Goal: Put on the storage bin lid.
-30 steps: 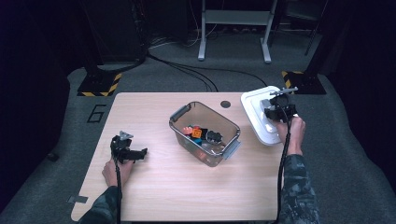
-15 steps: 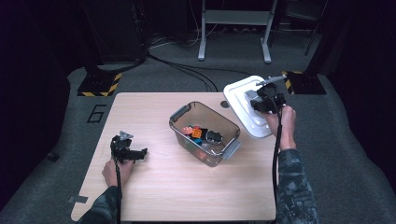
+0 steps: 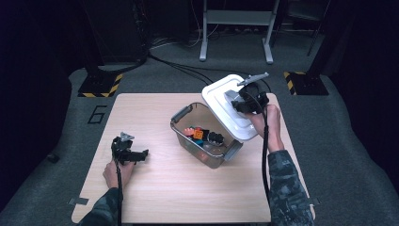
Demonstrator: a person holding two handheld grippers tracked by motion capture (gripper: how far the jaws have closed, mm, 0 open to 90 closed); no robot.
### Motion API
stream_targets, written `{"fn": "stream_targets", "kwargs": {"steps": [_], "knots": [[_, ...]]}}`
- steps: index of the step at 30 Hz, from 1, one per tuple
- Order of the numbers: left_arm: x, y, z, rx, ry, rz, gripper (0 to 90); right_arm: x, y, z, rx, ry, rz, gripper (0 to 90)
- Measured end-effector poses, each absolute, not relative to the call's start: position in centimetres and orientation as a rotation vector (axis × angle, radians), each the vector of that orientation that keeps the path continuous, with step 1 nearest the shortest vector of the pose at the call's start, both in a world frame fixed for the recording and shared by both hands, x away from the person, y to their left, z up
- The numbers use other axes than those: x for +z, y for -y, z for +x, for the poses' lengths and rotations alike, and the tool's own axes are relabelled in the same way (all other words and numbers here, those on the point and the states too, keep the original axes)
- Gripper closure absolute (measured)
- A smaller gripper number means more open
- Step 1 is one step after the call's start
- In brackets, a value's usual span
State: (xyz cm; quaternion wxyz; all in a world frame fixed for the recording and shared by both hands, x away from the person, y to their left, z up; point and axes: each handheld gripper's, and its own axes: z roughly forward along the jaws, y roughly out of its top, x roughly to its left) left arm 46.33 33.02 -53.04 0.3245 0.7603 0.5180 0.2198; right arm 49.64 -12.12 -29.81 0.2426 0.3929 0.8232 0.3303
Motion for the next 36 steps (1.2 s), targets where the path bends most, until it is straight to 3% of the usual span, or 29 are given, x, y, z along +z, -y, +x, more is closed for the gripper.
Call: {"fn": "stream_targets", "kwargs": {"steps": [14, 36], "knots": [[-53.0, -33.0, 46.3, 0.576, -1.358, 1.996, 0.0, -30.9, 8.2, 49.2, 0.895, -2.373, 1.003, 66.6], [-53.0, -33.0, 46.3, 0.577, -1.358, 1.994, 0.0, -35.4, 4.1, 49.5, 0.889, -2.503, 0.934, 66.5]]}}
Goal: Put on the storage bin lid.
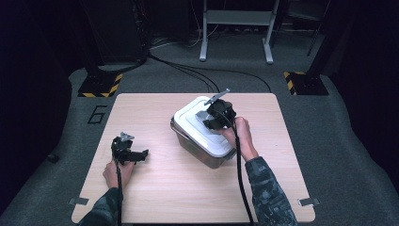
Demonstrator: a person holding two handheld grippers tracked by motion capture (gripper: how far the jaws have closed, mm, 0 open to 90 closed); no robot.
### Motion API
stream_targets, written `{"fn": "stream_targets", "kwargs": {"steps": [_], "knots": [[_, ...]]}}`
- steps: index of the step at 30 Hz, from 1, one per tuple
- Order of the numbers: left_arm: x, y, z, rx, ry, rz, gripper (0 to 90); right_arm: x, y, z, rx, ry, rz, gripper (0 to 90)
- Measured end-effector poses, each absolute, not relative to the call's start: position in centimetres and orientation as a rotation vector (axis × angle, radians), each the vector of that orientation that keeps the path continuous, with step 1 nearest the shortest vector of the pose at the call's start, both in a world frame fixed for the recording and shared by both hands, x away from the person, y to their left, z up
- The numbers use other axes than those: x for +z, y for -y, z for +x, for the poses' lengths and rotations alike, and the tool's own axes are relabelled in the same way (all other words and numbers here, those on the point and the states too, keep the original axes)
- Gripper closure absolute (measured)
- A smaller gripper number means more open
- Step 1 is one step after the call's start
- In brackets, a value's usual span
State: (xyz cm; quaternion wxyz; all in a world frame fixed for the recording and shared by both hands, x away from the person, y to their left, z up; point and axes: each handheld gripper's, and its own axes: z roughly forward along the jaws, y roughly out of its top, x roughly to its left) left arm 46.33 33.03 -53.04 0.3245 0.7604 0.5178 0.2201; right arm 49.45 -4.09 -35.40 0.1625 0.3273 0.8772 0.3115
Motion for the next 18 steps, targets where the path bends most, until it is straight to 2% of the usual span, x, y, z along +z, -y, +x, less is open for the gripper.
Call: {"fn": "stream_targets", "kwargs": {"steps": [18], "knots": [[-53.0, -33.0, 46.3, 0.576, -1.358, 1.995, 0.0, -36.7, 2.7, 49.8, 0.870, -2.584, 0.869, 66.4]]}}
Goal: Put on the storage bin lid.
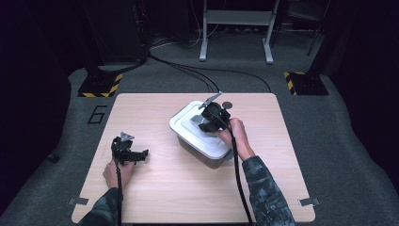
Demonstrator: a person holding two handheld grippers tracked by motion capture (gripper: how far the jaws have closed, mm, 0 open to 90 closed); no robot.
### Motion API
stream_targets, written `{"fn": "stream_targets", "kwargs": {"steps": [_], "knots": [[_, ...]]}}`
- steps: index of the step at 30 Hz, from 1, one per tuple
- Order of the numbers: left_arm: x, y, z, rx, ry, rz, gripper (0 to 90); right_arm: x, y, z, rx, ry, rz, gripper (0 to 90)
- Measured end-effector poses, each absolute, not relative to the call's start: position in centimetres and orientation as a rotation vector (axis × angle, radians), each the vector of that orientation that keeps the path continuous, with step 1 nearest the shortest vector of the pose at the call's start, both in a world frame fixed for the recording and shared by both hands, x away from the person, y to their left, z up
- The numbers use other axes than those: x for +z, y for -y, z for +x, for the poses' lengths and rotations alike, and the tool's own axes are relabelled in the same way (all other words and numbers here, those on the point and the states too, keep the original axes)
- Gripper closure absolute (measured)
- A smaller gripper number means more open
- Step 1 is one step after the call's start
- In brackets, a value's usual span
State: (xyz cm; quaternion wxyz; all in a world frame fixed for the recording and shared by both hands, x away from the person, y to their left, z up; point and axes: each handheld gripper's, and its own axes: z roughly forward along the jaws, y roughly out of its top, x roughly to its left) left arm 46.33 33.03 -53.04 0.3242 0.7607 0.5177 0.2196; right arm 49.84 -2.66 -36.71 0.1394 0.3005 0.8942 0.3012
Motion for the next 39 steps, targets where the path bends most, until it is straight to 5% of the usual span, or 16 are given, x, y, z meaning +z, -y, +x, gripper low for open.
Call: {"fn": "stream_targets", "kwargs": {"steps": [8, 26, 39], "knots": [[-53.0, -33.0, 46.3, 0.577, -1.357, 1.995, 0.0, -37.3, 3.0, 49.9, 0.867, -2.574, 0.880, 65.8], [-53.0, -33.0, 46.3, 0.577, -1.357, 1.995, 0.0, -35.2, 6.2, 48.3, 0.990, -2.471, 0.954, 17.7], [-53.0, -33.0, 46.3, 0.576, -1.358, 1.995, 0.0, -34.9, 10.7, 45.8, 0.997, -2.394, 0.993, 4.8]]}}
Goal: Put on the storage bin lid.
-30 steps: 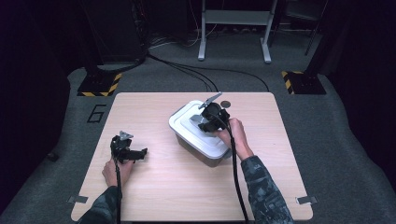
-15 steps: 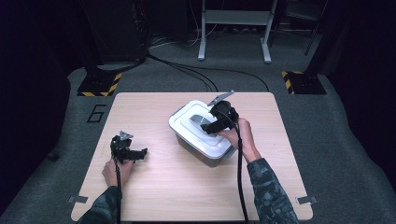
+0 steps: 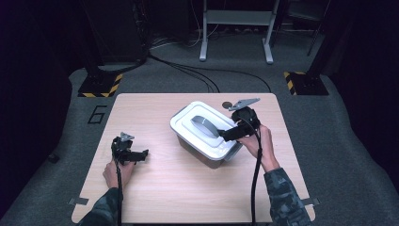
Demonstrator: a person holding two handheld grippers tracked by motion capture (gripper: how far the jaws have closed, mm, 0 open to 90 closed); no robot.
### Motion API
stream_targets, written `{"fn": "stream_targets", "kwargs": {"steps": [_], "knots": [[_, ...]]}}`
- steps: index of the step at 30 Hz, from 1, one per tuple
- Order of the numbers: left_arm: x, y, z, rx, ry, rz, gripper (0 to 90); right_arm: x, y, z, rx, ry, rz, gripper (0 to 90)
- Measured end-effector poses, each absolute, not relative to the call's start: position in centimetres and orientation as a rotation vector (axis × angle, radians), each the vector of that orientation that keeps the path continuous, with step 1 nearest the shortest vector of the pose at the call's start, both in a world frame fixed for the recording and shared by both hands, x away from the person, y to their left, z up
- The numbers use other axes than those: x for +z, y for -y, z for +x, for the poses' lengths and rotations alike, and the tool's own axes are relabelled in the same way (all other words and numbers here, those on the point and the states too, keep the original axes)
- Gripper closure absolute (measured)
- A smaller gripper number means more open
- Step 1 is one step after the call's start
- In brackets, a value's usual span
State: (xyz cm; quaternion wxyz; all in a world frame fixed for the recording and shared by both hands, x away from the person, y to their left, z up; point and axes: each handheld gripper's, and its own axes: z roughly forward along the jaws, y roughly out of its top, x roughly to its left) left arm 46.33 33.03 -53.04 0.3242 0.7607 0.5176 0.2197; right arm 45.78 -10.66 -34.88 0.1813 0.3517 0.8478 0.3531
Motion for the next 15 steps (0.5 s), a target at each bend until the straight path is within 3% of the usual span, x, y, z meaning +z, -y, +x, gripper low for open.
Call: {"fn": "stream_targets", "kwargs": {"steps": [15], "knots": [[-53.0, -33.0, 46.3, 0.577, -1.357, 1.996, 0.0, -38.4, 17.2, 41.1, 0.911, -2.309, 1.103, 3.4]]}}
